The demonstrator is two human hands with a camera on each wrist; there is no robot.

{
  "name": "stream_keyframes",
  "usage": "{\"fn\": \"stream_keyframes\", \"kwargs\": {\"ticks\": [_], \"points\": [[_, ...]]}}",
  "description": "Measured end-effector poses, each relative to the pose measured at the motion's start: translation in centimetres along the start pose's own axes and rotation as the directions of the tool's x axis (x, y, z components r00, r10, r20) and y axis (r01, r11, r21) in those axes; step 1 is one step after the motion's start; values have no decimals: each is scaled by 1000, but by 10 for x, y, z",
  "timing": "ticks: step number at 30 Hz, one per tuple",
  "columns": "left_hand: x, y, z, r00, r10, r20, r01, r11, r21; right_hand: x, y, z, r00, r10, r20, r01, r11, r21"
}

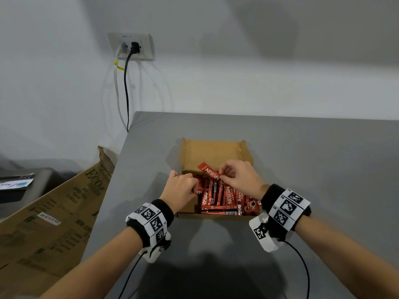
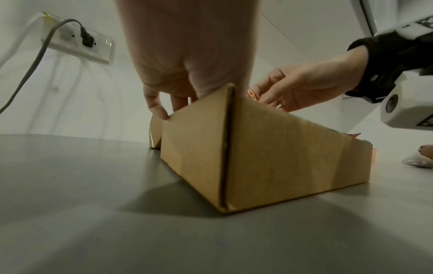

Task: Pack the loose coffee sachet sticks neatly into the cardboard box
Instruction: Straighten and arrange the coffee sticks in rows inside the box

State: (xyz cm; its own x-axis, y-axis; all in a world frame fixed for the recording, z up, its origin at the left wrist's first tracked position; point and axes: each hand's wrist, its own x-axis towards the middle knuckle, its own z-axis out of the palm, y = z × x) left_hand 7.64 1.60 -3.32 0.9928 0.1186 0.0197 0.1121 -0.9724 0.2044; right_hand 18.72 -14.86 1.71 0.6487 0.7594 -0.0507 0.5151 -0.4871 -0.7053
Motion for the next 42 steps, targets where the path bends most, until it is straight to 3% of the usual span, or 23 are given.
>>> {"fn": "stream_keyframes", "kwargs": {"ticks": [4, 8, 12, 18, 25, 31, 36, 40, 42], "points": [[0, 0, 0, 1000, 6, -1, -6, 1000, -20, -1, -12, -2, 997, -74, 0, 74, 996, 46], [-1, -1, -4, 1000, 17, 10, -16, 999, -29, 5, -15, 3, 997, -61, 50, 62, 998, -29], [-2, -3, -4, 1000, 14, 15, -13, 999, -41, 12, -16, 7, 961, -22, 274, 62, 988, -141], [-2, -5, -4, 999, 17, 27, -15, 998, -69, 22, -33, 14, 867, -41, 496, 332, 791, -515], [-2, -6, -1, 1000, 8, 19, -6, 997, -81, 29, -36, 13, 838, -45, 544, 430, 670, -605], [-2, -6, 1, 1000, 15, 8, -14, 998, -69, 33, -32, 13, 831, -42, 555, 433, 675, -597], [-2, -6, 1, 1000, 16, 9, -15, 998, -65, 32, -31, 8, 829, -89, 552, 431, 730, -530], [-2, -6, 4, 1000, 3, 6, -3, 998, -64, 26, -25, -21, 917, -88, 389, 268, 858, -437], [-3, -5, 4, 1000, 5, -14, -6, 997, -82, 24, -17, -48, 931, -38, 362, 187, 903, -386]]}}
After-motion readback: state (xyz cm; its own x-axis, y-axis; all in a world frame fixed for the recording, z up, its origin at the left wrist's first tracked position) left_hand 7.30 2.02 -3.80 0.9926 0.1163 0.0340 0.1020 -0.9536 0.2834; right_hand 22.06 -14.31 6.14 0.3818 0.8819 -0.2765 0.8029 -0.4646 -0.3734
